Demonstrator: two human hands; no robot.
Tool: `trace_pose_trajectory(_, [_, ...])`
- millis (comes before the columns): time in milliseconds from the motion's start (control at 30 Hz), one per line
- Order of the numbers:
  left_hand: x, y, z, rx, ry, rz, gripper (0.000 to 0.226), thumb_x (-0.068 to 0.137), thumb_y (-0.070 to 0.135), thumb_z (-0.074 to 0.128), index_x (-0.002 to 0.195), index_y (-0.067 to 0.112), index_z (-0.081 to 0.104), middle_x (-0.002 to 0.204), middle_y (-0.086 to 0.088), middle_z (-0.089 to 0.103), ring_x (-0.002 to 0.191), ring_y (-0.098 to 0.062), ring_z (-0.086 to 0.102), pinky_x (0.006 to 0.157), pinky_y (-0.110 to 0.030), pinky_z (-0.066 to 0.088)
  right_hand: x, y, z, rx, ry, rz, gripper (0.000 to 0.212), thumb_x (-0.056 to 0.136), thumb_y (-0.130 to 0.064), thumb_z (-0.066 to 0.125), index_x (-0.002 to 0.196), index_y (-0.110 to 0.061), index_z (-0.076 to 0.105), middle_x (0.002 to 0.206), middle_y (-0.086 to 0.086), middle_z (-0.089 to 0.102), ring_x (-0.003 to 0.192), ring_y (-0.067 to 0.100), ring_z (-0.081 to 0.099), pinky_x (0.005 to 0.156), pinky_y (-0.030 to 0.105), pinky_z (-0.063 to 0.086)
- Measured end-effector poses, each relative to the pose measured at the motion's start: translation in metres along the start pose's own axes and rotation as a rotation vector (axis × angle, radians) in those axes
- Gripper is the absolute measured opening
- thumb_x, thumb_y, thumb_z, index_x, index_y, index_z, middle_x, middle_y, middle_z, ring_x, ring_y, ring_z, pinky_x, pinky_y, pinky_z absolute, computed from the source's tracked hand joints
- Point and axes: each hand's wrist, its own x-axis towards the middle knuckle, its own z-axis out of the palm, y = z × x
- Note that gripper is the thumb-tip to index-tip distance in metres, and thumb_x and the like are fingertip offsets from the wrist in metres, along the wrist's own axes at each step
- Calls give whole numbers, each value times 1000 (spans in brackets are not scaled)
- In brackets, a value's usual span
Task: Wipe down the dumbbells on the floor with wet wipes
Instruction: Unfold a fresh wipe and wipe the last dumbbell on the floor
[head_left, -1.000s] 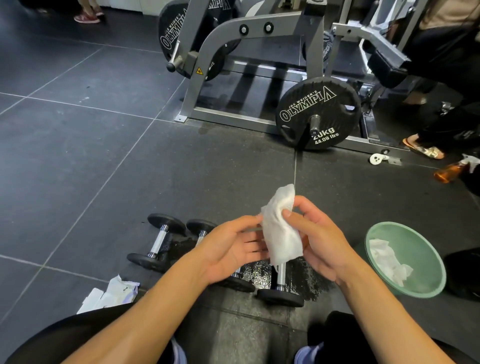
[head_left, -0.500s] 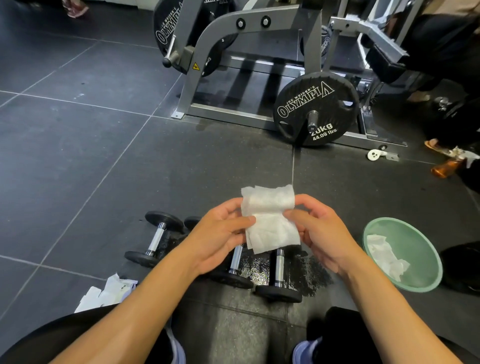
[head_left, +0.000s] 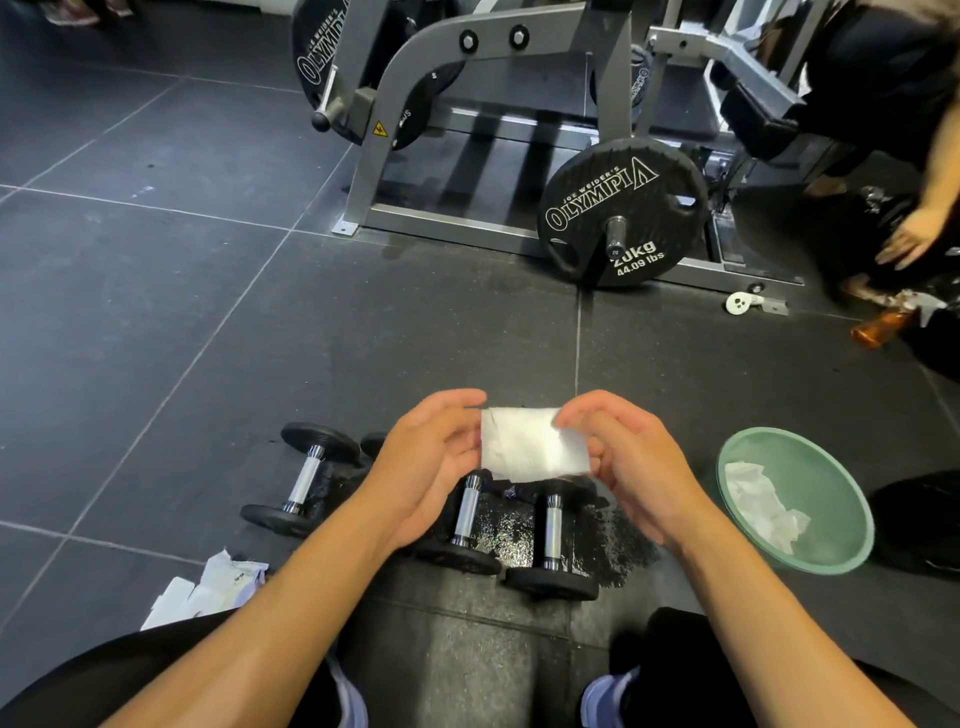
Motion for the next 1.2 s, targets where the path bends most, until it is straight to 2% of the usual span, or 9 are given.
trace_pose_trajectory(67, [2,-4,3,19,-2,-53,25,98,10,68,121,0,65,115,-24,75,103,-29,76,88,-42,62,1,7,-2,-81,25,-58,10,92,-5,67,101,-9,71,82,6,62,76,22,55,65,34,48])
trace_pose_trajectory(167, [1,-13,7,205,6,-47,24,93,4,73,117,4,68,116,-20,75,96,-21,77,83,-33,64,1,13,-4,-55,10,-22,34,88,-1,73,115,-21,66,80,6,68,77,23,62,71,37,49])
trace_pose_trajectory(367, [4,-18,5,461,-34,98,28,89,7,79,113,19,72,104,-17,76,87,-14,72,78,-32,57,1,15,-7,-193,-36,110,13,88,-12,76,100,-13,73,70,-3,61,70,12,55,65,24,43])
trace_pose_trajectory(567, [5,-19,6,421,-22,52,21,94,17,75,115,14,72,106,-8,80,87,-13,72,73,-29,58,0,20,-5,-221,-40,99,4,91,-14,74,91,-15,70,76,5,68,68,15,63,60,29,49])
trace_pose_trajectory(667, [11,-26,-2,528,23,28,17,94,19,75,111,15,75,105,-6,81,82,-10,67,64,-20,52,4,27,-3,-184,-14,100,5,93,-16,72,94,-18,68,81,8,72,72,18,67,65,34,53])
trace_pose_trajectory(867, [22,-36,-27,582,15,58,11,94,13,75,105,14,75,88,-4,77,74,-7,67,62,-19,53,12,66,9,-176,31,108,11,97,-15,67,105,-17,74,92,1,77,78,12,70,66,29,56])
trace_pose_trajectory(1033, [50,-62,-84,672,211,-171,10,99,15,64,91,16,71,90,-7,75,67,-12,63,55,-22,48,44,121,2,-617,271,95,13,96,-20,58,95,-26,70,86,-3,72,72,14,62,62,27,46])
trace_pose_trajectory(1133, [67,-97,-109,887,190,-280,18,97,11,61,80,10,67,84,-17,70,63,-20,59,54,-27,44,65,166,4,-890,197,83,18,102,-23,52,107,-18,68,88,13,74,73,31,61,63,36,44])
trace_pose_trajectory(1200, [77,-126,-121,1101,127,-324,15,96,18,65,90,5,69,90,-21,73,76,-27,67,68,-31,51,78,200,11,-1027,134,72,23,105,-25,49,114,-13,66,92,23,74,79,43,66,67,43,49])
